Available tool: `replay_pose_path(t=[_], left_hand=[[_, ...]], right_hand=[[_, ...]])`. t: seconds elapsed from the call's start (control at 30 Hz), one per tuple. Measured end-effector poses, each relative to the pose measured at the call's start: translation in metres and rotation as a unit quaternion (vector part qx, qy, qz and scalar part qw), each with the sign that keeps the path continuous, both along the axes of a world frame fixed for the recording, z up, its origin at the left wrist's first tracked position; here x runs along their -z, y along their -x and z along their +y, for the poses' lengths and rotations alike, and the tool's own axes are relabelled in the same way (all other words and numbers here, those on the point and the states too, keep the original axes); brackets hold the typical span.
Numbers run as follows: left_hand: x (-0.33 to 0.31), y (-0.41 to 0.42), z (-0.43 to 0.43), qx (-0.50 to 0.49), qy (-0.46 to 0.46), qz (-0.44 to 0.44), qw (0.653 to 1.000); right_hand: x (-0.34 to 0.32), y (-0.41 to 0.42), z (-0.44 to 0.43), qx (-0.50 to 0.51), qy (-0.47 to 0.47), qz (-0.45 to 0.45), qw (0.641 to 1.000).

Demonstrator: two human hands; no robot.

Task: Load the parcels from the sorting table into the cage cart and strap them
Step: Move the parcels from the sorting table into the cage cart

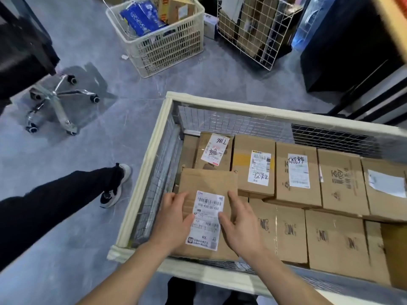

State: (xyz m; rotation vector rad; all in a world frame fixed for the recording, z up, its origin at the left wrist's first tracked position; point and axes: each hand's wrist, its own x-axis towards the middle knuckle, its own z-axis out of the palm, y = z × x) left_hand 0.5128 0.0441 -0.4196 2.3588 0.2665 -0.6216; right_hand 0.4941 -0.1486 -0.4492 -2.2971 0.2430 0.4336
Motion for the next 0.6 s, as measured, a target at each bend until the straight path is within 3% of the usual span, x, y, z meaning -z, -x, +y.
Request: replay_pose_path(t=[0.27, 0.6], left_hand=[[0.048, -0.011, 0.019, -0.008, -0.018, 0.046, 0.999], [0.059, -0.009, 0.032, 0.002, -0.07, 0.027, 0.997]], right_hand=[[0.034, -0.009, 0.019, -0.032, -0.037, 0.01, 0.999], [0.041, 0.001, 0.044, -0.015, -0.016, -0.008, 1.0]])
